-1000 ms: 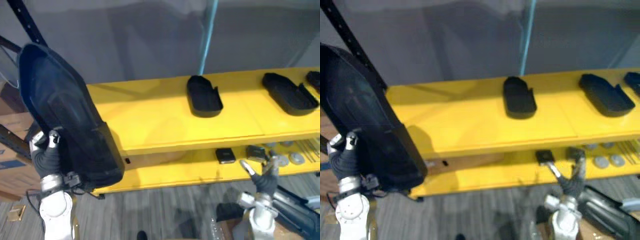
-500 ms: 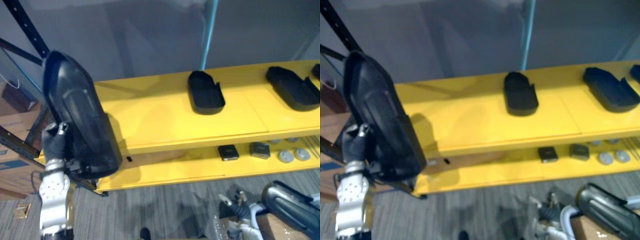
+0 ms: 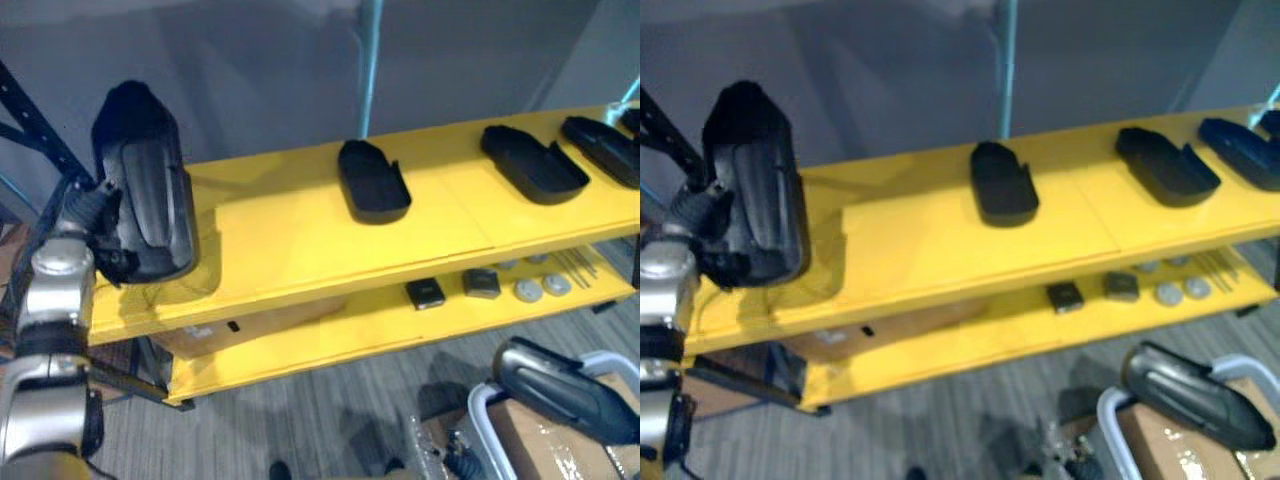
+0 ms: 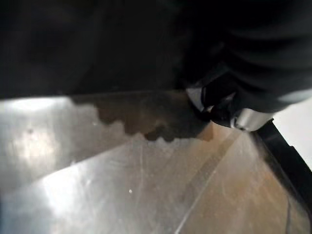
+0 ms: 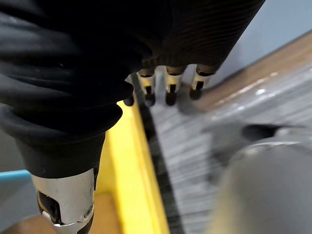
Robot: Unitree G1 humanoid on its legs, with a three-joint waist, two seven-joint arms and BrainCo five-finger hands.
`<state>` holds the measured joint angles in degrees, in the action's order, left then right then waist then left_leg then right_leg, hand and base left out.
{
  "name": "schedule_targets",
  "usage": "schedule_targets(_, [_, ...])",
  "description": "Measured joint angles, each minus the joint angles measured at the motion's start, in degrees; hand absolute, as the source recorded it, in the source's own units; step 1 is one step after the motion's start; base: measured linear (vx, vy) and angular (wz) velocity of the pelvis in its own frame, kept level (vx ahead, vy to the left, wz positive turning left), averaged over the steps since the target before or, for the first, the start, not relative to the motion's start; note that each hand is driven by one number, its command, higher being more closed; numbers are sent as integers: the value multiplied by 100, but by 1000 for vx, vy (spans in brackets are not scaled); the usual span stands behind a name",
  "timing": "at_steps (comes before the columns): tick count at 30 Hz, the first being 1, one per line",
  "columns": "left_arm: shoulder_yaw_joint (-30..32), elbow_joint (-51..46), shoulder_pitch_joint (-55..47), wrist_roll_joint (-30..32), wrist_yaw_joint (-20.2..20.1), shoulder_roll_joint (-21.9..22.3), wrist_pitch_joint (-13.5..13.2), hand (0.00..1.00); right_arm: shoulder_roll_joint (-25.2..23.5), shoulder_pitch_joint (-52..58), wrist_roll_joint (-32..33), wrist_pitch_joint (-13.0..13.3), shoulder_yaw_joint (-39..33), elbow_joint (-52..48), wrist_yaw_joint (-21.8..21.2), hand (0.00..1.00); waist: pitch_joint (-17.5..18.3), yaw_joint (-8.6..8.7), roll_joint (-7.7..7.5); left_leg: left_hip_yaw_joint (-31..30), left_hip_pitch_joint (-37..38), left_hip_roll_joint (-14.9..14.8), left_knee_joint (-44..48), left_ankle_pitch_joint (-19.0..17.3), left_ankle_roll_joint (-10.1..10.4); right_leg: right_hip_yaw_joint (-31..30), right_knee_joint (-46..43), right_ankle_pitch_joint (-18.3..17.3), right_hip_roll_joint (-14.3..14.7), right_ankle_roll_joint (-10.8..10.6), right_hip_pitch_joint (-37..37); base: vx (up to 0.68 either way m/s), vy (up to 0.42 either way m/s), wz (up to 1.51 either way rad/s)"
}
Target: Walk over and take plastic housings, then place them on the shelf
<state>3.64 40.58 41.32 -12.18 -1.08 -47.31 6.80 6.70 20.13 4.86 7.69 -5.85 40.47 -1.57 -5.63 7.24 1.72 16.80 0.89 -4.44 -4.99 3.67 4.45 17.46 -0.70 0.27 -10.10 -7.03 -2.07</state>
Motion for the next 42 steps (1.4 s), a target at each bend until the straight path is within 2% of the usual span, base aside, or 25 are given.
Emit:
schedule_targets(2, [-36,81,248,146,-56,-1,12,100,11,-12,0,0,-17,101,2,0,-69,13,38,66,8,-4,0,-1,2,-46,-13,6,-1,3,34,3,-10,-15])
schedule_targets(6, [-214,271,541,200,-186,-133,252,100,12,-25,2,13,-17,169,23,0,-219,204,79,151,0,-16,1,-4,6,-155,-66,5,6,5,131,-3,-1,-10])
schedule_targets(10, [-277,593,695,195,-198,-172,491,100,10,-67,2,65,-18,171,27,0,-388,310,54,259,-15,-25,24,-6,8,-276,-140,4,8,7,258,-5,3,-16])
schedule_targets(14, [-281,864,857,150,-117,-172,649,100,10,-101,16,100,-12,169,65,0,-532,323,-6,277,-280,-36,26,34,24,-389,-287,0,13,19,617,-37,0,-4])
schedule_targets(18, [-282,1249,1121,81,163,-171,708,100,6,-333,217,151,31,149,291,0,-854,318,-236,273,-533,-50,30,134,14,-466,-412,25,31,59,948,-42,-8,-1])
schedule_targets(22, [-281,1359,1214,76,302,-171,763,100,-1,-371,394,251,154,89,419,0,-1080,297,-372,269,-648,-45,32,158,-10,-614,-484,25,41,65,1101,0,3,1])
schedule_targets(29, [-280,1360,1531,158,343,-171,816,100,-13,-507,568,261,388,-114,538,0,-1339,290,-397,267,-708,-57,32,187,-36,-880,-582,-18,80,128,1220,-8,2,-1])
schedule_targets(31, [-279,1360,1728,205,443,-171,814,100,-10,-576,614,265,389,-168,545,0,-1479,284,-415,291,-746,-66,31,201,-36,-980,-600,-32,100,146,1288,-67,-7,-5])
schedule_targets(35, [-276,1360,1986,375,601,-176,806,100,-7,-578,686,247,387,-173,553,0,-1507,300,-434,308,-889,-97,31,254,-32,-1005,-687,-24,127,137,1487,-10,-7,-1])
schedule_targets(36, [-281,1359,1994,387,641,-176,806,0,1,-578,694,249,385,-185,552,0,-1508,330,-437,315,-881,-100,31,254,-32,-1019,-702,-24,129,138,1487,12,-6,-4])
schedule_targets(42, [-437,1359,2179,490,883,-175,822,0,1,-578,789,255,388,-198,536,0,-1519,357,-456,418,-888,-99,30,253,-31,-1107,-702,-19,129,133,1546,-3,3,-6])
